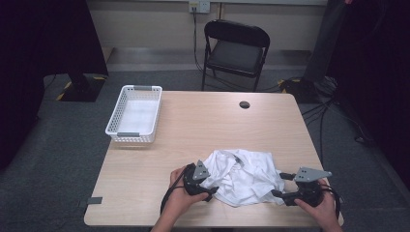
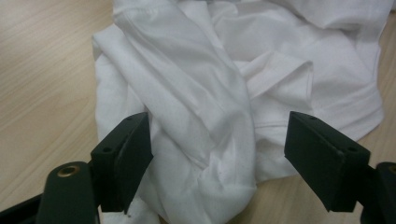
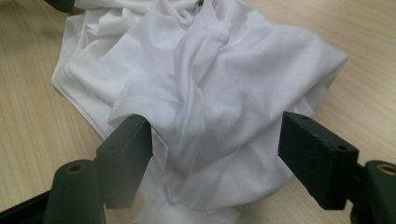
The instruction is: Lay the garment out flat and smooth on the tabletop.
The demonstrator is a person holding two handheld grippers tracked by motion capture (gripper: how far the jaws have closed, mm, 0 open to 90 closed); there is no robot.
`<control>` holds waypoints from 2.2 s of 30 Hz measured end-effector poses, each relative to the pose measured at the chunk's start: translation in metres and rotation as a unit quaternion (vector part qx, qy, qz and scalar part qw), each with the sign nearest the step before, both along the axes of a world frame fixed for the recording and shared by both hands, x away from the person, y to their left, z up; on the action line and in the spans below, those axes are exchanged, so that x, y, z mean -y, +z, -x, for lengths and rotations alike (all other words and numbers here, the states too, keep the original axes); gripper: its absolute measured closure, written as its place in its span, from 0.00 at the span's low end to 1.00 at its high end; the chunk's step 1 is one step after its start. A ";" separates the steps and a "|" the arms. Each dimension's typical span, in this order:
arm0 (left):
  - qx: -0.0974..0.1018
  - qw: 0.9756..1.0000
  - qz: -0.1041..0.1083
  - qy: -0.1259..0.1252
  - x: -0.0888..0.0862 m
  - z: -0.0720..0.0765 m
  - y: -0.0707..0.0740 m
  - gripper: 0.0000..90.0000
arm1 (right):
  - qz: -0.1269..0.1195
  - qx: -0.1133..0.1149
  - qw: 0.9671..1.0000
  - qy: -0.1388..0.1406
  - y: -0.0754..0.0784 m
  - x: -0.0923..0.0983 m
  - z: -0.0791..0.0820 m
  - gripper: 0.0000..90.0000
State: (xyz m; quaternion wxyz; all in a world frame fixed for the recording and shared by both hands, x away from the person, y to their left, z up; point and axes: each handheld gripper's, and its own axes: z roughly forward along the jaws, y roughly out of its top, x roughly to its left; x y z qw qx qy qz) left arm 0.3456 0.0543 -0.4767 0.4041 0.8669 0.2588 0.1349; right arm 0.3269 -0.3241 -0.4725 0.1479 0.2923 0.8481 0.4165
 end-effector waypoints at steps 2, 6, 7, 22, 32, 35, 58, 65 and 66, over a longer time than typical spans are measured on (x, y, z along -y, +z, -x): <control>0.004 1.000 0.011 0.011 0.000 -0.002 0.006 0.29 | -0.014 0.008 1.000 0.002 0.007 -0.002 0.000 0.30; 0.001 0.999 0.029 0.025 0.000 -0.009 0.011 0.33 | -0.021 0.016 1.000 0.006 0.013 -0.006 -0.001 0.36; -0.002 0.999 0.031 0.029 0.000 -0.012 0.012 0.35 | -0.028 0.015 0.999 0.008 0.014 -0.006 -0.002 0.37; -0.026 0.996 0.064 0.050 0.013 -0.056 0.009 0.59 | -0.053 -0.013 0.998 0.022 0.029 -0.022 -0.021 0.52; -0.040 0.998 0.046 0.022 0.015 -0.056 0.007 0.88 | -0.037 -0.053 0.998 0.018 0.008 -0.032 -0.028 0.72; -0.037 0.998 0.046 0.009 0.016 -0.054 0.013 0.94 | -0.039 -0.053 0.997 0.026 0.009 -0.032 -0.026 0.83; -0.014 0.999 0.051 0.002 0.007 -0.056 0.037 0.93 | -0.061 -0.036 0.997 0.035 0.029 -0.027 -0.026 0.97; -0.035 0.998 0.054 0.011 0.015 -0.072 0.011 0.79 | -0.068 -0.042 0.996 0.039 0.021 -0.025 -0.024 0.97; -0.044 0.997 0.059 0.006 0.017 -0.072 0.009 0.79 | -0.068 -0.043 0.996 0.040 0.021 -0.025 -0.024 0.97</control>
